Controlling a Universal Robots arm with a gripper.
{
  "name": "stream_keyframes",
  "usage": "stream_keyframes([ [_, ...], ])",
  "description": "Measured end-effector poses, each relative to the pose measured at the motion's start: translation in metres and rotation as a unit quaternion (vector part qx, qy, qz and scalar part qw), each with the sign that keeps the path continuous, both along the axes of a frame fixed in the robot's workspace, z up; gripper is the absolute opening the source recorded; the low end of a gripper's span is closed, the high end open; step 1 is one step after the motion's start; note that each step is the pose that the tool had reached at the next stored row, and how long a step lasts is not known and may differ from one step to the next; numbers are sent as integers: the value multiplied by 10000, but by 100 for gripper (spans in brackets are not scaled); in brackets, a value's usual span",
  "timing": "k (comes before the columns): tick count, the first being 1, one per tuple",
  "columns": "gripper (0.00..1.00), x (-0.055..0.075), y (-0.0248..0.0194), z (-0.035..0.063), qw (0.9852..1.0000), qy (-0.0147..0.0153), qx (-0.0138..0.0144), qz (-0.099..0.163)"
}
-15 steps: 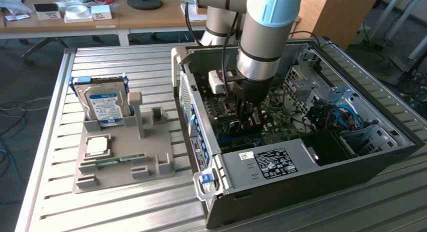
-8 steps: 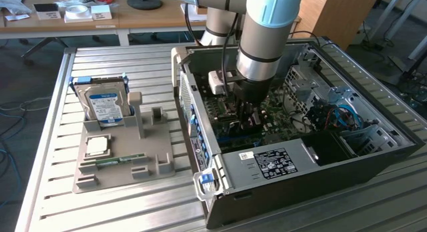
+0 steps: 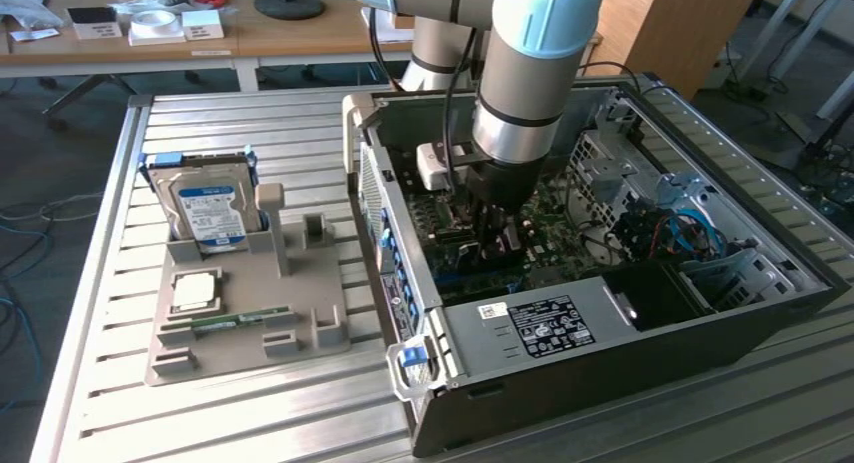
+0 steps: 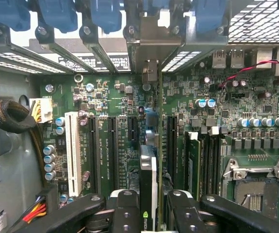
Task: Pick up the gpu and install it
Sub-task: 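Insert the gpu into the slot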
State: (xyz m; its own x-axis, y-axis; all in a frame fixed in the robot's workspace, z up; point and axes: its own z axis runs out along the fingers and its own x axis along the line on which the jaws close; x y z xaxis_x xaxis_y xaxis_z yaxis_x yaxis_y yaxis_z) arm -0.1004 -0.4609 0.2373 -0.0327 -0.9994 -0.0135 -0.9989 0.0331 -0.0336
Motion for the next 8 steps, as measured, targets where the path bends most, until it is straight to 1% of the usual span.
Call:
stream_keyframes([
  [8, 27, -14, 0, -7, 10000, 0, 0, 1],
])
